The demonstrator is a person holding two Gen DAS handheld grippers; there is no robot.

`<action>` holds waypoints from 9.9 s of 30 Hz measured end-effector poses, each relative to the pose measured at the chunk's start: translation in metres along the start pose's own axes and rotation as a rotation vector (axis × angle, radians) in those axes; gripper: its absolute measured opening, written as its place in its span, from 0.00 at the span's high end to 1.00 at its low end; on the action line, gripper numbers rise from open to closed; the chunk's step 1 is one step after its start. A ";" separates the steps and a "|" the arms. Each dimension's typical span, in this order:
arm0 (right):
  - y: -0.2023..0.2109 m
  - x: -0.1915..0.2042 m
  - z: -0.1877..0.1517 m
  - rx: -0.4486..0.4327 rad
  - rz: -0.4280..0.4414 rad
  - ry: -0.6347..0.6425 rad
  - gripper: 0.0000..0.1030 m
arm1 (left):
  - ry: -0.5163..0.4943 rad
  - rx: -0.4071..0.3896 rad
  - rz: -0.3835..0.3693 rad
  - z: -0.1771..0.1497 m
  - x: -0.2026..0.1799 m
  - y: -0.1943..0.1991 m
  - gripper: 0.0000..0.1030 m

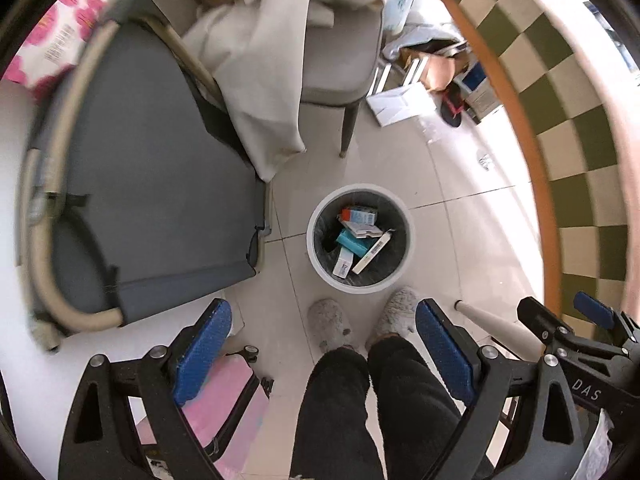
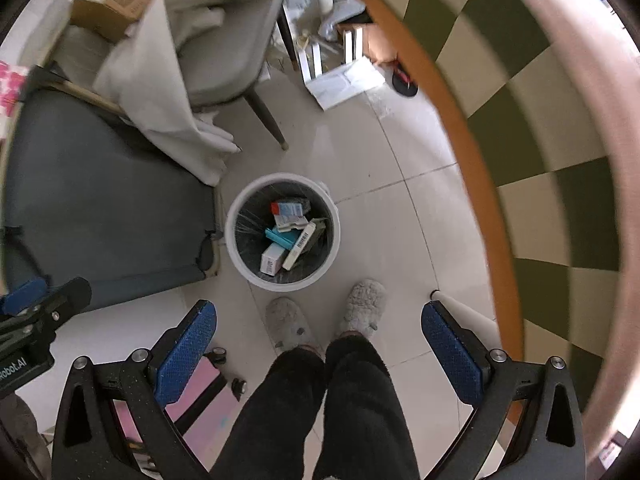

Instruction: Collect trash

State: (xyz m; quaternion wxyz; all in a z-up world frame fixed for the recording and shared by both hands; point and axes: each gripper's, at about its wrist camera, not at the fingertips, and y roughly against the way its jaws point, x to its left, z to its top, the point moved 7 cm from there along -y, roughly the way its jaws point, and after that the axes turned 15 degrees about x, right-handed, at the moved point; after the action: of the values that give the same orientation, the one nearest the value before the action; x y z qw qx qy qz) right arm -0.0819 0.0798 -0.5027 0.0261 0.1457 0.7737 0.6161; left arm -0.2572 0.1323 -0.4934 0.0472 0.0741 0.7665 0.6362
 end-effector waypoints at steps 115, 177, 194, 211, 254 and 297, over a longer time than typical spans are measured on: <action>0.235 -0.340 -0.038 -0.307 0.345 -0.634 0.86 | -0.590 -0.270 -0.056 0.055 -0.323 0.233 0.18; -0.064 0.008 0.016 0.051 -0.015 0.069 0.03 | 0.049 0.067 -0.030 0.007 0.002 -0.057 0.07; 0.225 0.020 -0.103 -0.061 0.182 0.183 0.03 | -0.043 -0.127 -0.246 -0.086 -0.024 0.194 0.07; 0.355 0.031 -0.158 -0.158 0.267 0.292 0.00 | -0.054 -0.287 -0.316 -0.140 -0.017 0.303 0.00; 0.371 0.035 -0.187 -0.146 0.289 0.336 0.00 | -0.036 -0.319 -0.328 -0.168 -0.025 0.317 0.00; 0.372 0.037 -0.201 -0.139 0.303 0.357 0.00 | -0.042 -0.327 -0.333 -0.176 -0.020 0.318 0.00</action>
State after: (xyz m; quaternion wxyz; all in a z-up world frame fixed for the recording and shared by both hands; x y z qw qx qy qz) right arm -0.0896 -0.0272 -0.0917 -0.1937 0.1467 0.6912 0.6806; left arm -0.2499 0.0161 -0.1486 0.1789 -0.0489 0.6536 0.7338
